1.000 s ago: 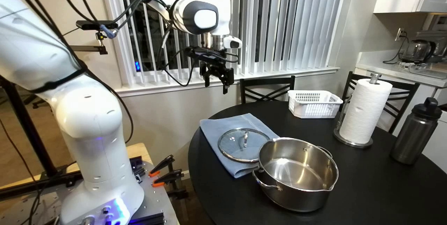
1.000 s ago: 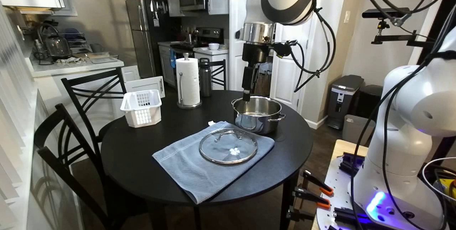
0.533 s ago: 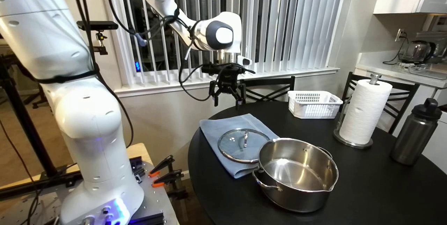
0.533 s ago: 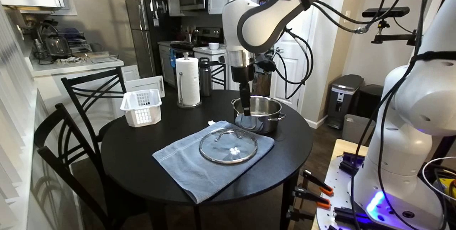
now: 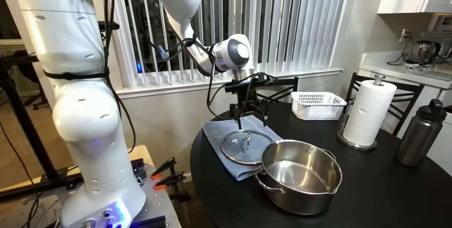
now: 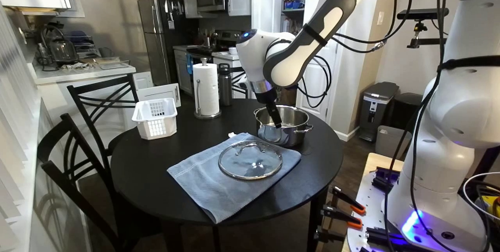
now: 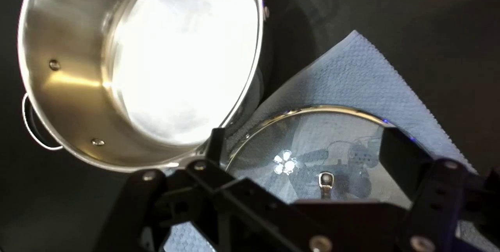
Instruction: Put the lid on the pot
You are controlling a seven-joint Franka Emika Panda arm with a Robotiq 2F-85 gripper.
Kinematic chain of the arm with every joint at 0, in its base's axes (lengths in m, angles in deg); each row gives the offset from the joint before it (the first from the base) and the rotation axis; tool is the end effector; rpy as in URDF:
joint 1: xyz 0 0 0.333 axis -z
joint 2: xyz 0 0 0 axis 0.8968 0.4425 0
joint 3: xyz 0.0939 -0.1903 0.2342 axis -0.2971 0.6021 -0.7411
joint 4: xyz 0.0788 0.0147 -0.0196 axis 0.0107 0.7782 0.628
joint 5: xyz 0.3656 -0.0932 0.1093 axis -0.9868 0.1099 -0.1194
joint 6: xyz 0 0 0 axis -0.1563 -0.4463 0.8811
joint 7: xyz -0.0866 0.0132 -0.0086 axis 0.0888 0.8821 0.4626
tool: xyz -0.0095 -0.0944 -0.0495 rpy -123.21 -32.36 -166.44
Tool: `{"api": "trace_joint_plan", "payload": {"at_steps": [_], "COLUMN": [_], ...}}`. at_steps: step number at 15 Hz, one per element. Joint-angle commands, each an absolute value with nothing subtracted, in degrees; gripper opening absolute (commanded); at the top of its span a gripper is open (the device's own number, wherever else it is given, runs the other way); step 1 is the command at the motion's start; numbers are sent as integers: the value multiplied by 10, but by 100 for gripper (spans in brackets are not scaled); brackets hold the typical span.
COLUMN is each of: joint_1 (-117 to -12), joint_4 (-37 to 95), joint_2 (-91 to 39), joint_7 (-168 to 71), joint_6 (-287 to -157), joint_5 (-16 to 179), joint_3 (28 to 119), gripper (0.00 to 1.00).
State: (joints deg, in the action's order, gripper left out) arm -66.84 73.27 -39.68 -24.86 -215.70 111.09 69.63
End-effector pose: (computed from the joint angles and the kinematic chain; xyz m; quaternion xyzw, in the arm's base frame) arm 0.4799 0.0071 0.2900 0.9019 0.3695 -0.1179 0.1901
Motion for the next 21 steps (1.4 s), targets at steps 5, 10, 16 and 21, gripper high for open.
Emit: {"api": "trace_joint_plan", "payload": {"at_steps": [5,10,16,21], "joint_1": [-657,-648,-647,-648], "joint_4": [731,723,710,677], "joint_2": [-351,-320,-282,-247], "joint_7": [-244,-236,-228,-219], "joint_6": [-2264,-2302,-2338,-2341], "joint_5": [1082,965,904,904], "joint_3": [687,685,675,662], "gripper": [100,100,100,100]}}
